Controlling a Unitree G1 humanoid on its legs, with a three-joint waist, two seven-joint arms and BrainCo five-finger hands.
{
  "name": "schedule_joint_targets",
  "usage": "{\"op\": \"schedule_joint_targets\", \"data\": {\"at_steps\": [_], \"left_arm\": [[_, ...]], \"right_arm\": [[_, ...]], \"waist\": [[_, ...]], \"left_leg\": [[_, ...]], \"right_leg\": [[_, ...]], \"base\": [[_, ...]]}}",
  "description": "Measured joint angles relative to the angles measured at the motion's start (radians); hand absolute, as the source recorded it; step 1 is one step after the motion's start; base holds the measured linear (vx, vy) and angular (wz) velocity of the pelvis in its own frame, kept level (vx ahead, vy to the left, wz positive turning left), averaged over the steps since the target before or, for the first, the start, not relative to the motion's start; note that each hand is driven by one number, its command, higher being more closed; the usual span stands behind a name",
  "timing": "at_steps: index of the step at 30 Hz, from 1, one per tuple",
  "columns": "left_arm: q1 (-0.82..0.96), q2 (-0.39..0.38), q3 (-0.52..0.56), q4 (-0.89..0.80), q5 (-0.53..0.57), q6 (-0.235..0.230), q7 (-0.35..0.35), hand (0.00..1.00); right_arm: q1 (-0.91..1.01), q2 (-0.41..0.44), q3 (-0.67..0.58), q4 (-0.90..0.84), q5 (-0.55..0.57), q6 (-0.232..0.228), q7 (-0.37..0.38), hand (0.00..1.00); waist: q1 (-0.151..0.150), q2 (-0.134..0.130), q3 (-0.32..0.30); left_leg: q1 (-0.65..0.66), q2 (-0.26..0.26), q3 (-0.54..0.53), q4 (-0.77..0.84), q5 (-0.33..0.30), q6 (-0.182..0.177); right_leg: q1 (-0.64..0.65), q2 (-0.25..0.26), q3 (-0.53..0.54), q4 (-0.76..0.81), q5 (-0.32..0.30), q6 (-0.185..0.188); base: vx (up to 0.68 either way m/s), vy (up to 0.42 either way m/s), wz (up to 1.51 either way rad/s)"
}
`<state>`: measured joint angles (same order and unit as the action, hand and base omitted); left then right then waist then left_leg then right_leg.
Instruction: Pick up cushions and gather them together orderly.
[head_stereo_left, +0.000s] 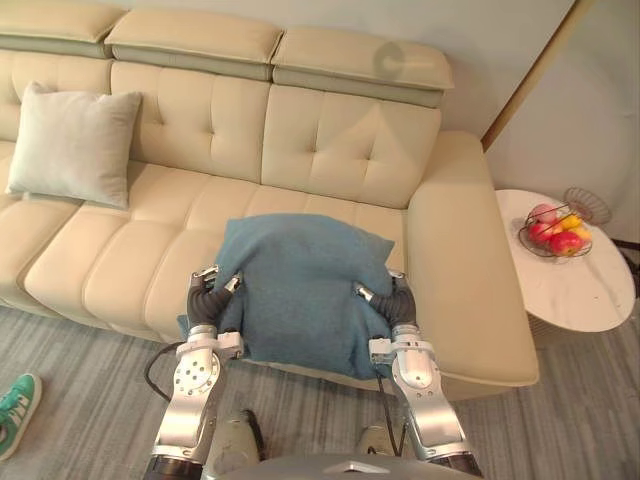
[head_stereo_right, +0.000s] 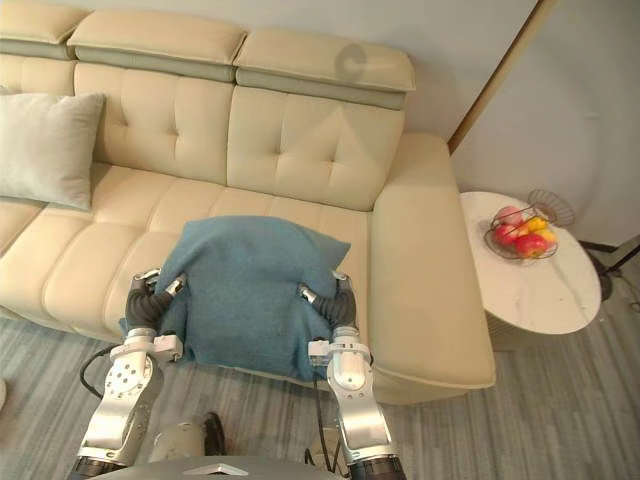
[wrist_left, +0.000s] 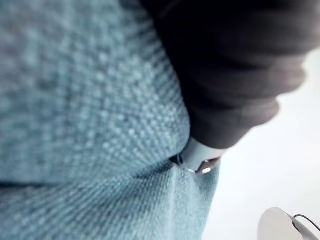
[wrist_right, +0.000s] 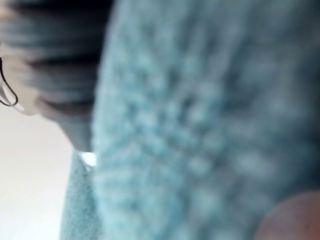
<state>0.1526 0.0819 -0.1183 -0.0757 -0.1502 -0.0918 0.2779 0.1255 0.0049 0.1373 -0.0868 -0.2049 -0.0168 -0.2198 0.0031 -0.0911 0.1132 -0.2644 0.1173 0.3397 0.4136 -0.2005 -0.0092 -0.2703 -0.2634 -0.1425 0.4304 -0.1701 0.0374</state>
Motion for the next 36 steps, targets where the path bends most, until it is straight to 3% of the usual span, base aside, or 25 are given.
{"op": "schedule_joint_targets", "data": {"at_steps": [1, 3, 4, 5, 6, 7, 8, 10, 14, 16, 19, 21, 23, 24, 25, 27, 30, 33, 34, 36], "left_arm": [[-0.001, -0.003, -0.003, 0.0, 0.001, 0.002, -0.003, 1.0], [-0.008, -0.002, -0.004, -0.002, 0.009, 0.01, -0.009, 1.0], [-0.02, -0.005, -0.003, -0.003, 0.019, 0.02, -0.009, 1.0], [-0.026, -0.001, -0.011, -0.006, 0.032, 0.023, -0.015, 1.0], [-0.031, 0.003, -0.015, -0.009, 0.037, 0.024, -0.021, 1.0], [-0.059, -0.007, -0.03, -0.017, 0.039, 0.026, -0.033, 1.0], [-0.053, -0.044, -0.042, -0.017, 0.039, 0.026, -0.04, 1.0], [-0.028, -0.054, -0.035, -0.029, 0.037, 0.028, -0.041, 1.0], [0.01, -0.061, -0.022, -0.097, 0.035, 0.028, -0.041, 1.0], [0.007, -0.078, -0.021, -0.116, 0.035, 0.027, -0.042, 1.0], [0.005, -0.094, -0.021, -0.125, 0.035, 0.027, -0.049, 1.0], [0.007, -0.099, -0.022, -0.127, 0.036, 0.027, -0.061, 1.0], [0.008, -0.096, -0.021, -0.127, 0.036, 0.027, -0.061, 1.0], [0.01, -0.095, -0.021, -0.127, 0.036, 0.027, -0.061, 1.0], [0.015, -0.098, -0.021, -0.127, 0.037, 0.026, -0.061, 1.0], [0.024, -0.076, -0.021, -0.124, 0.036, 0.027, -0.055, 1.0], [0.04, -0.05, -0.016, -0.125, 0.036, 0.027, -0.042, 1.0], [0.049, -0.042, -0.012, -0.125, 0.036, 0.026, -0.043, 1.0], [0.063, -0.042, -0.011, -0.125, 0.035, 0.026, -0.044, 1.0], [0.077, -0.043, -0.011, -0.125, 0.035, 0.026, -0.048, 1.0]], "right_arm": [[-0.006, -0.006, -0.003, 0.0, 0.0, 0.0, 0.0, 1.0], [-0.017, -0.015, -0.007, -0.002, 0.0, 0.0, 0.0, 1.0], [-0.014, -0.016, -0.009, -0.002, 0.001, 0.0, 0.0, 1.0], [0.003, -0.02, -0.023, -0.003, 0.003, 0.0, 0.003, 1.0], [0.015, -0.013, -0.024, -0.011, 0.004, 0.0, 0.003, 1.0], [0.034, -0.009, -0.045, -0.027, 0.005, -0.009, 0.002, 1.0], [0.042, -0.04, -0.054, -0.038, 0.006, -0.008, 0.001, 1.0], [0.068, -0.045, -0.039, -0.074, 0.011, -0.004, 0.002, 1.0], [0.118, -0.058, -0.015, -0.198, 0.021, -0.002, 0.001, 1.0], [0.127, -0.069, -0.015, -0.236, 0.022, -0.002, -0.001, 1.0], [0.135, -0.09, -0.015, -0.274, 0.033, -0.002, -0.003, 1.0], [0.146, -0.092, -0.018, -0.284, 0.046, -0.002, -0.007, 1.0], [0.146, -0.092, -0.018, -0.283, 0.051, -0.002, -0.006, 1.0], [0.146, -0.092, -0.018, -0.279, 0.052, -0.002, -0.006, 1.0], [0.146, -0.091, -0.016, -0.274, 0.053, -0.002, -0.004, 1.0], [0.158, -0.068, -0.008, -0.248, 0.052, -0.002, -0.002, 1.0], [0.169, -0.049, 0.014, -0.248, 0.051, -0.002, 0.002, 1.0], [0.169, -0.044, 0.017, -0.248, 0.05, -0.002, 0.018, 1.0], [0.17, -0.045, 0.017, -0.246, 0.049, -0.001, 0.035, 1.0], [0.173, -0.047, 0.016, -0.246, 0.047, -0.001, 0.038, 1.0]], "waist": [[-0.006, -0.003, 0.0], [-0.015, 0.001, 0.018], [-0.027, 0.008, 0.034], [-0.053, 0.031, 0.038], [-0.061, 0.022, 0.035], [-0.091, -0.017, 0.04], [-0.082, 0.034, 0.051], [-0.055, 0.06, 0.066], [-0.029, 0.105, 0.064], [-0.035, 0.111, 0.06], [-0.034, 0.109, 0.06], [-0.01, 0.111, 0.059], [0.016, 0.111, 0.059], [0.024, 0.115, 0.057], [0.027, 0.118, 0.054], [0.018, 0.086, 0.043], [0.027, 0.082, 0.041], [0.038, 0.075, 0.036], [0.052, 0.068, 0.032], [0.048, 0.062, 0.026]], "left_leg": [[-0.001, -0.002, -0.011, -0.017, 0.022, -0.003], [0.016, -0.022, -0.029, -0.091, 0.086, 0.003], [0.045, -0.032, -0.051, -0.154, 0.117, 0.007], [0.069, -0.037, -0.111, -0.258, 0.164, -0.017], [0.077, -0.049, -0.127, -0.299, 0.17, -0.026], [0.043, -0.088, -0.146, -0.144, 0.106, -0.017], [0.053, -0.034, -0.145, -0.046, 0.011, -0.045], [0.05, 0.029, -0.117, 0.041, -0.016, -0.071], [-0.015, 0.145, -0.061, 0.252, -0.028, -0.073], [-0.015, 0.152, -0.046, 0.262, -0.02, -0.062], [-0.065, 0.162, -0.044, 0.361, 0.016, -0.034], [-0.068, 0.142, -0.111, 0.271, -0.064, -0.046], [-0.069, 0.117, -0.203, 0.141, -0.069, -0.056], [-0.065, 0.107, -0.252, 0.058, -0.057, -0.06], [-0.041, 0.097, -0.274, -0.005, 0.042, -0.118], [-0.035, 0.064, -0.221, 0.013, 0.039, -0.1], [-0.033, 0.057, -0.152, 0.059, 0.013, -0.063], [-0.018, 0.058, -0.099, 0.072, -0.025, -0.061], [0.006, 0.073, -0.036, 0.075, -0.052, -0.061], [0.021, 0.079, 0.003, 0.078, -0.07, -0.062]], "right_leg": [[0.011, 0.012, 0.009, -0.026, 0.001, 0.005], [0.009, 0.009, -0.014, -0.012, 0.073, 0.031], [-0.042, -0.002, -0.025, 0.106, 0.098, -0.028], [-0.033, 0.072, 0.006, 0.004, 0.028, -0.008], [-0.024, 0.091, 0.019, -0.052, 0.019, -0.012], [-0.035, 0.07, 0.032, -0.054, 0.018, -0.014], [-0.018, 0.088, -0.006, -0.024, 0.003, 0.003], [0.008, 0.117, -0.035, 0.009, -0.006, 0.009], [0.03, 0.184, -0.035, -0.003, -0.012, -0.003], [0.032, 0.19, -0.022, -0.023, -0.013, -0.004], [0.059, 0.181, 0.022, -0.069, -0.006, -0.006], [0.083, 0.182, 0.081, -0.105, 0.004, 0.007], [0.082, 0.179, 0.142, -0.121, 0.014, 0.025], [0.081, 0.178, 0.169, -0.128, 0.018, 0.037], [0.073, 0.177, 0.196, -0.125, 0.016, 0.07], [0.073, 0.139, 0.21, -0.159, 0.049, 0.088], [0.068, 0.117, 0.218, -0.214, 0.123, 0.098], [0.059, 0.116, 0.262, -0.243, 0.142, 0.114], [0.053, 0.121, 0.304, -0.271, 0.159, 0.126], [0.039, 0.125, 0.332, -0.289, 0.178, 0.126]], "base": [[0.03, -0.051, 0.17], [0.02, -0.018, 0.19], [0.02, -0.072, 0.61], [0.0, -0.084, 0.82], [0.06, -0.123, 1.54], [0.1, -0.101, 1.25], [0.15, -0.099, 1.02], [0.16, -0.081, -0.01], [0.15, -0.094, -0.36], [0.12, -0.02, -0.38], [0.08, 0.047, -0.33], [0.09, 0.145, -0.6], [0.07, 0.287, -0.85], [0.07, 0.399, -1.03], [0.06, 0.288, -0.76], [0.11, 0.341, -0.56], [0.06, 0.29, -0.58], [-0.02, 0.128, -0.83], [-0.06, 0.049, -1.1], [-0.09, 0.046, -1.03]]}}
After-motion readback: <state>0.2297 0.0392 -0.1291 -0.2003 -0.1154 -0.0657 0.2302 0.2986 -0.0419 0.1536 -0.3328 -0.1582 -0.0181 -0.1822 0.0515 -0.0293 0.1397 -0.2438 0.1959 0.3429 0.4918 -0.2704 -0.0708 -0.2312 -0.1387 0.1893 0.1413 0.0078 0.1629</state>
